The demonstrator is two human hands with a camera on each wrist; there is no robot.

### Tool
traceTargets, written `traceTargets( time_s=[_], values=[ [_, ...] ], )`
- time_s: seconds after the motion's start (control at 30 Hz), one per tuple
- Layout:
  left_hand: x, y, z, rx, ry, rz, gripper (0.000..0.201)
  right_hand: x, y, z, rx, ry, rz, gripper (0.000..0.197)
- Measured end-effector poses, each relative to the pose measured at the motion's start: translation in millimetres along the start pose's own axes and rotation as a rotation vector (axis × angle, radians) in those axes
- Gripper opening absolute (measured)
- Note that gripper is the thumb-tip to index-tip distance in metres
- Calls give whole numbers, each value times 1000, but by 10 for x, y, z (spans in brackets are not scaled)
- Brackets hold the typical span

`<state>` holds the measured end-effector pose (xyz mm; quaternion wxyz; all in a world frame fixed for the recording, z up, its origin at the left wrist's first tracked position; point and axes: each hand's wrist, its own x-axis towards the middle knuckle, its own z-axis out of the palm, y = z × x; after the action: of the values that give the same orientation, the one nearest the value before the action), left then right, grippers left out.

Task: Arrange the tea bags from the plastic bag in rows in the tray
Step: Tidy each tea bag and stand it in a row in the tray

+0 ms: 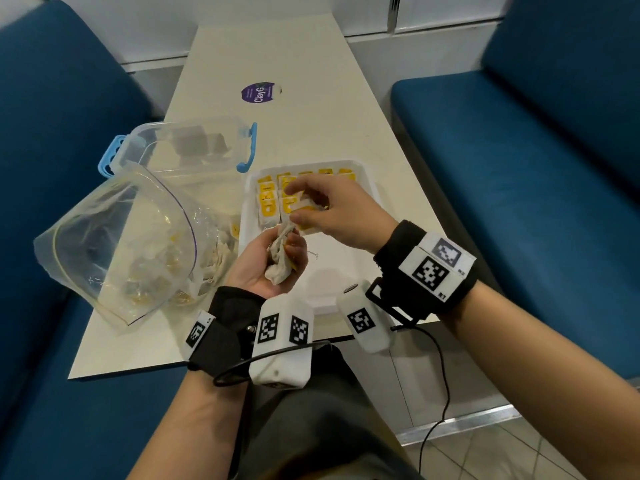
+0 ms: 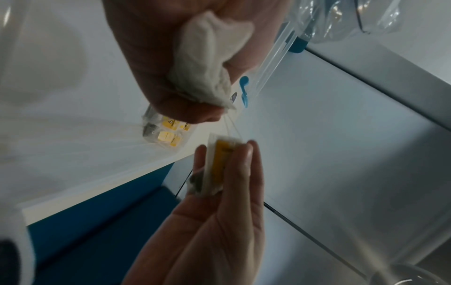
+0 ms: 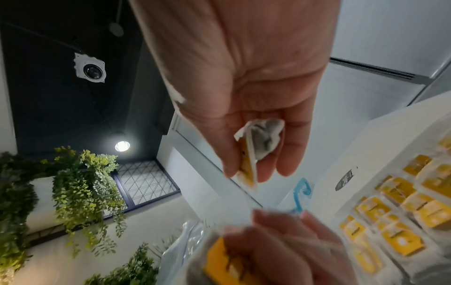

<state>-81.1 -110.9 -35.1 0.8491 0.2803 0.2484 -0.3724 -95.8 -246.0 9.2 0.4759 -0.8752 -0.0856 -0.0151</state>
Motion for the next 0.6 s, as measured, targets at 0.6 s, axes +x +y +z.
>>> traceTargets(
  time_s=[0.6],
  values=[
    [-183, -88, -250, -120, -151, -127, 37, 209, 448, -514, -260, 5, 198, 4]
  ],
)
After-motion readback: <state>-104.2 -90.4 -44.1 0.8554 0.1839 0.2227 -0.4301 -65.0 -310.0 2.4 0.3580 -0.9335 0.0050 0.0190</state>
